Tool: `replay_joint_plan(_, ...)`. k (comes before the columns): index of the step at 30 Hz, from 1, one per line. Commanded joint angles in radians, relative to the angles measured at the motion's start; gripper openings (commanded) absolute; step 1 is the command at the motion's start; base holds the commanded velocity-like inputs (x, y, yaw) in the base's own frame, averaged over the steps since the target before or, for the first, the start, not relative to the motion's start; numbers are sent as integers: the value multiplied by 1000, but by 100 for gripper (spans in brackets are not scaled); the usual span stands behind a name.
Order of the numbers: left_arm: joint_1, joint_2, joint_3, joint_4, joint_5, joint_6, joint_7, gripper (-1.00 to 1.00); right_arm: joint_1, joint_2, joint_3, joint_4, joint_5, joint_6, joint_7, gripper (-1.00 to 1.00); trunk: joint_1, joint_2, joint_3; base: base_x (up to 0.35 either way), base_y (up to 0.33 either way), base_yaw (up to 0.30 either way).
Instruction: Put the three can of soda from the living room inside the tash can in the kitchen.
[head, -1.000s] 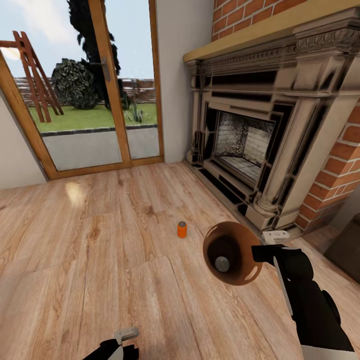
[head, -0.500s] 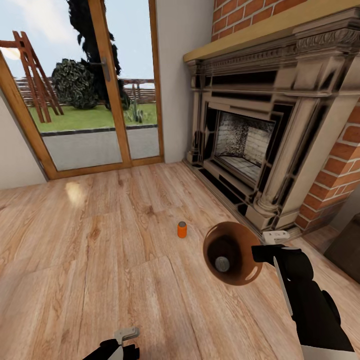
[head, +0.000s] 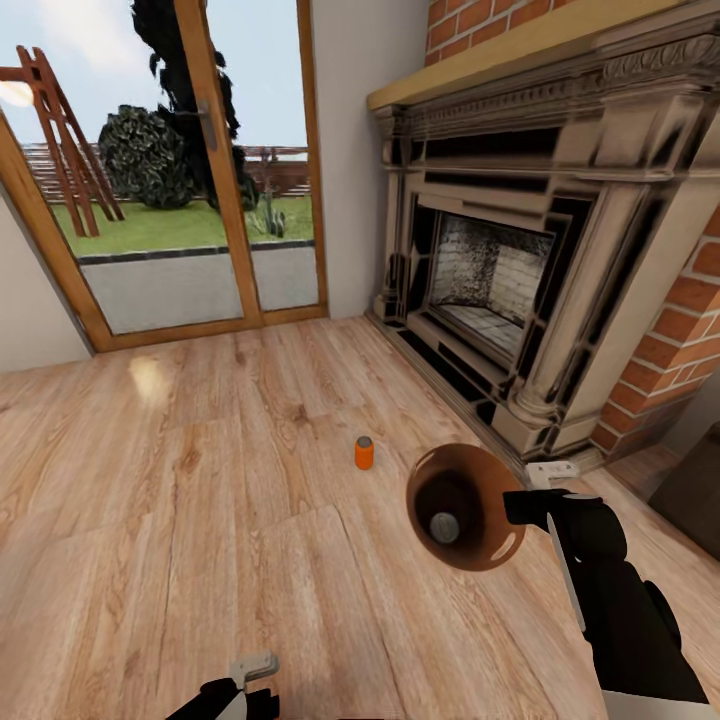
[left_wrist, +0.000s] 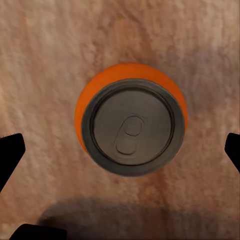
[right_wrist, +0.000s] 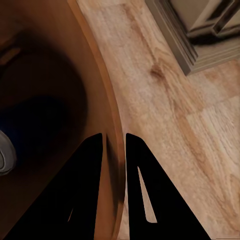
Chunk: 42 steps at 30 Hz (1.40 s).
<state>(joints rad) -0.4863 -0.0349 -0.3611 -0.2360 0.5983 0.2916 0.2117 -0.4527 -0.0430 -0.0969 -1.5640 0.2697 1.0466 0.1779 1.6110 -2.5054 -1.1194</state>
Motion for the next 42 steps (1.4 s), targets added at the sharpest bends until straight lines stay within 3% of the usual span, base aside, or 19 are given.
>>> replay_joint_plan(1,0,0,0,0,0,0,0,100,-1,0,0,-1,-14,1,5,-100,0,0,-4,0,0,0)
replay_joint_plan(20,0,-1,-5,0,-3,-53,0,100,-1,-1,0,-1,-14,1,5,-100,0,0,-4,0,0,0)
replay_joint_plan(26,0,-1,-5,0,-3,-56,0,100,0,-1,0,-1,-14,1,5,-100,3,-2,-27,0,0,0)
replay_joint_plan(35,0,-3,-6,0,-3,-59,0,100,-1,0,0,-1,-14,1,5,-100,3,-2,-27,0,0,0)
replay_joint_plan(42,0,-3,-6,0,-3,-79,0,100,-1,-1,0,-1,-14,1,5,-100,6,-3,-54,0,0,0)
